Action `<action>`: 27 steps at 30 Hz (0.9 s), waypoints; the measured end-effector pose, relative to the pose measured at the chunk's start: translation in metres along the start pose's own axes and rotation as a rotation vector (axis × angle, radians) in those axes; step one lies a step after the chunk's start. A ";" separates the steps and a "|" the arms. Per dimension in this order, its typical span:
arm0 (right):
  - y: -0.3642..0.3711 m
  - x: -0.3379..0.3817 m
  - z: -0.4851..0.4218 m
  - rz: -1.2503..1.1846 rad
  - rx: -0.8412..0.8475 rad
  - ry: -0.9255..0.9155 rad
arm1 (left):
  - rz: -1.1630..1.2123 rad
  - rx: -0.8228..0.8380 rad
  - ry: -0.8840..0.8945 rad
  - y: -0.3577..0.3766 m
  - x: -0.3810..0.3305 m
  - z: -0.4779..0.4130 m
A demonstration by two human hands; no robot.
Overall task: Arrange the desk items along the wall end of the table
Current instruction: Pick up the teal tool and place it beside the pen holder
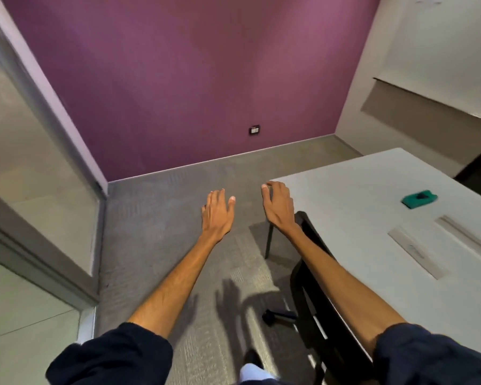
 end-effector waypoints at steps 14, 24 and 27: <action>0.063 -0.014 -0.189 -0.051 0.126 0.046 | -0.039 0.065 -0.058 -0.013 0.044 -0.180; 0.054 -0.041 -0.317 -0.064 0.158 0.091 | -0.102 0.111 -0.044 -0.023 0.023 -0.317; 0.046 -0.057 -0.353 -0.067 0.150 0.113 | -0.132 0.124 -0.032 -0.021 0.014 -0.357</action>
Point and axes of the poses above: each hand's wrist, its own z-axis away from the middle knuckle, its own y-axis out of the palm, x = y × z, the point moved 5 cm from there along -z, towards the middle knuckle, and after that the axes turned 14 degrees about x, right-handed, at the moved point
